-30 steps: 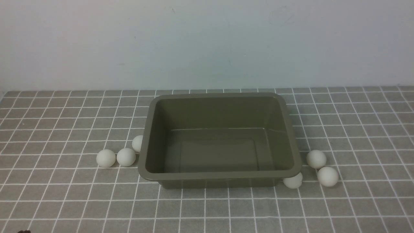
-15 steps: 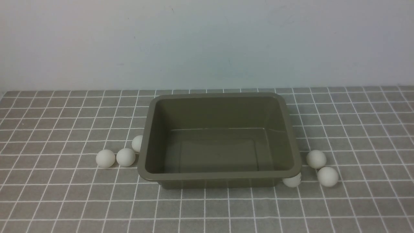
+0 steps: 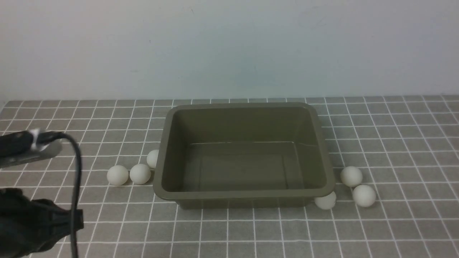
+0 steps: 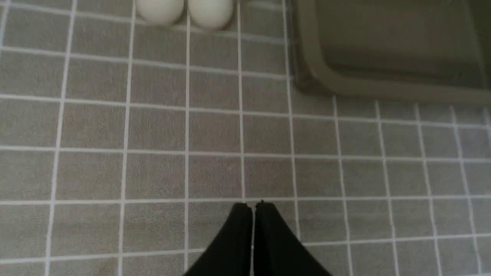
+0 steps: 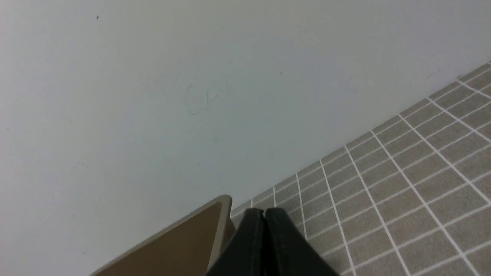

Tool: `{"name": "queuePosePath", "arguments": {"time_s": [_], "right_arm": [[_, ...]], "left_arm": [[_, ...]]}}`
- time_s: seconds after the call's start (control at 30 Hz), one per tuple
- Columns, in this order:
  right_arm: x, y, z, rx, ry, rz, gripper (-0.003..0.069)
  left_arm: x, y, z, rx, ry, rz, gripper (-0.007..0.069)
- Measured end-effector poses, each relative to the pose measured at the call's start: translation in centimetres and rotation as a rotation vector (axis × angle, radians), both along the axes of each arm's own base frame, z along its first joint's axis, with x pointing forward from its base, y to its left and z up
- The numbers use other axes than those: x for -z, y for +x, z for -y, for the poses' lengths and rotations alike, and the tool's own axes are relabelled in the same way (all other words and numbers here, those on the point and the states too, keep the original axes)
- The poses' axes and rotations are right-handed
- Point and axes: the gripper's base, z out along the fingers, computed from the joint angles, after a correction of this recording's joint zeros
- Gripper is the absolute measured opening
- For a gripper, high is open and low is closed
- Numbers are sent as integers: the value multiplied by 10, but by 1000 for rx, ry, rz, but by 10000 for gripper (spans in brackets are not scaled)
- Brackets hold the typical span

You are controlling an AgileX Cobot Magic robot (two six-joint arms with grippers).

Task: Put the table tennis balls into the box on the grey coffee tablecloth.
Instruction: 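Reach for and grasp a ping pong ball on the table beside the basket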

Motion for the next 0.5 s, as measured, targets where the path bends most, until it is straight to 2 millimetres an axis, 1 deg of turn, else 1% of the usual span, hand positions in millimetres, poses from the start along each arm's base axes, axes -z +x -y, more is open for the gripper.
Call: {"name": "queuePosePath", "arguments": {"time_s": [0.03,0.07,0.1,0.13,0.17,0.23,0.27,0.3,0.33,0.37,0.43,0.47,0.5], "right_arm": [[-10,-3,-3,-33,-19,-17,-13],[-18,-5,-4,-54,-40,-27,-13],[-27,-7,-6,-75,-62,-52,-13],[-46,-9,-8,-95,-107,-68,-13],[-50,-9,-8,-106,-124,-99,-13],[-77,-8,-9,-131,-217,-171,-13],[-89,-5,-10,-155,-283,-265,-13],[-91,-4,-10,-158,-293,-280,-13],[-99,0,-9,-175,-344,-357,-13],[-110,8,-8,-197,-415,-468,-13],[-118,17,-6,-229,-482,-602,-13],[-120,19,-5,-234,-494,-623,-13],[-122,20,-5,-237,-505,-636,-13]], "left_arm": [[4,17,1,29,21,-43,-5],[6,24,1,39,29,-59,-5],[10,40,1,63,43,-94,-5],[13,53,2,81,54,-113,-5],[15,62,2,89,59,-129,-5],[19,79,3,106,69,-150,-5],[24,93,3,123,83,-166,-5],[24,95,3,124,85,-169,-5],[28,106,3,135,97,-181,-3],[36,124,2,156,122,-202,6],[44,144,1,172,159,-219,36],[48,151,0,176,169,-228,52],[47,154,0,177,175,-222,62]]}}
